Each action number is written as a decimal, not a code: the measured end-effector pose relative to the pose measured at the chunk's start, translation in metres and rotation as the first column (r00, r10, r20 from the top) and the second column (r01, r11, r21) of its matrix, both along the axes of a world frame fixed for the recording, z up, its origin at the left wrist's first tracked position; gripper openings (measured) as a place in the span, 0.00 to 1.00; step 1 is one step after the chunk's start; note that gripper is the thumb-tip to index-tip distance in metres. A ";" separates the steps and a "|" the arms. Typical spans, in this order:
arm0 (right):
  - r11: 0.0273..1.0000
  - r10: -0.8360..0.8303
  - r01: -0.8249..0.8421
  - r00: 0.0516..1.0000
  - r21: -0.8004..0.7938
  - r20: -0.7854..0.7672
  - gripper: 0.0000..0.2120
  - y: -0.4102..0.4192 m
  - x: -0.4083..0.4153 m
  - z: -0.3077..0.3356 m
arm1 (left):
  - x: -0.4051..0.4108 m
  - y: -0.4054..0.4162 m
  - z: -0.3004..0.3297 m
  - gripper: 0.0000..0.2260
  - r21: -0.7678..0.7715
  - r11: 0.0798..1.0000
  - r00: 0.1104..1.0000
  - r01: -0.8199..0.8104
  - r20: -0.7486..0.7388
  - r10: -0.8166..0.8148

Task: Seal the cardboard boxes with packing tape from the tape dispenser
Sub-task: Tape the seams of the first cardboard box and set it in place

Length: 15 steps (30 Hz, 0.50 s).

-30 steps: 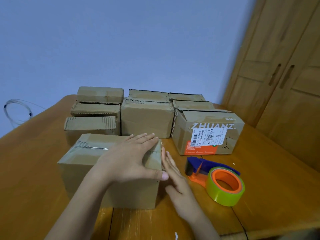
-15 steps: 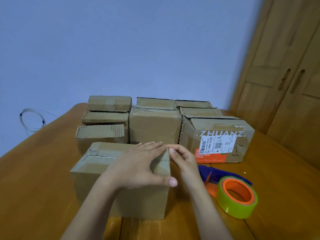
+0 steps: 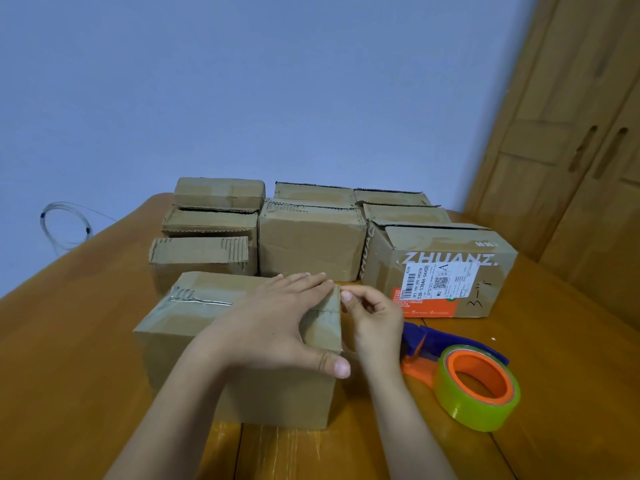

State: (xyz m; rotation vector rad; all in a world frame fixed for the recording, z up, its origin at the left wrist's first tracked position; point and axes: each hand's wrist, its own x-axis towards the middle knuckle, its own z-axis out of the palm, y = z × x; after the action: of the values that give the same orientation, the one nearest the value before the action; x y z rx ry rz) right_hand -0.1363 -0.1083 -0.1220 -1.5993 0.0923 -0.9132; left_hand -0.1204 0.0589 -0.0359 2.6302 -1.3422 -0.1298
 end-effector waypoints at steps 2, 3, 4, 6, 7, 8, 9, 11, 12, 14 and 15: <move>0.999 -0.049 0.049 0.998 -0.007 0.030 0.12 0.005 -0.002 -0.002 | 0.002 0.001 0.000 0.60 0.007 1.000 1.000 0.020 -0.019 -0.020; 0.998 -0.059 0.059 0.997 -0.003 0.045 0.13 0.007 -0.003 -0.003 | 0.004 0.001 0.001 0.61 0.008 0.999 0.999 0.031 -0.032 -0.030; 0.998 -0.059 0.059 0.997 0.002 0.055 0.13 0.008 -0.004 -0.003 | 0.005 0.002 0.001 0.61 0.009 0.999 0.998 0.041 -0.048 -0.041; 0.998 -0.056 0.057 0.996 -0.006 0.071 0.12 0.010 -0.008 -0.004 | 0.006 0.002 0.002 0.61 0.009 0.998 0.995 0.056 -0.080 -0.055; 0.998 -0.059 0.061 0.995 -0.026 0.080 0.13 0.011 -0.011 -0.005 | 0.006 0.002 0.002 0.61 0.009 0.998 0.994 0.058 -0.089 -0.057; 0.997 -0.058 0.063 0.995 -0.051 0.082 0.13 0.012 -0.014 -0.006 | 0.006 0.002 0.002 0.60 0.008 0.998 0.994 0.057 -0.092 -0.056; 0.995 -0.053 0.060 0.995 -0.077 0.080 0.13 0.014 -0.017 -0.007 | 0.005 0.002 0.002 0.60 0.008 0.998 0.994 0.055 -0.091 -0.054; 0.995 -0.019 0.025 0.998 -0.094 0.067 0.15 0.018 -0.025 -0.008 | 0.006 0.002 0.002 0.59 0.011 0.998 0.995 0.055 -0.085 -0.054; 0.996 0.004 0.000 0.999 -0.091 0.049 0.17 0.021 -0.030 -0.009 | 0.006 0.002 0.002 0.59 0.016 0.998 0.995 0.055 -0.084 -0.053; 0.995 0.030 -0.030 1.000 -0.093 0.004 0.22 0.024 -0.039 -0.011 | 0.005 0.001 0.003 0.60 0.028 0.998 0.995 0.055 -0.085 -0.052; 0.994 0.037 -0.039 0.999 -0.105 -0.018 0.23 0.024 -0.043 -0.013 | 0.005 0.001 0.003 0.60 0.030 0.998 0.995 0.055 -0.083 -0.053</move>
State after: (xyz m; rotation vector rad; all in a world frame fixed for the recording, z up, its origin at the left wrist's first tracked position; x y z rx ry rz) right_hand -0.1794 -0.0838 -0.1346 -1.7008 0.0253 -0.8881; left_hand -0.1155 0.0594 -0.0328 2.5851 -1.3959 -0.2672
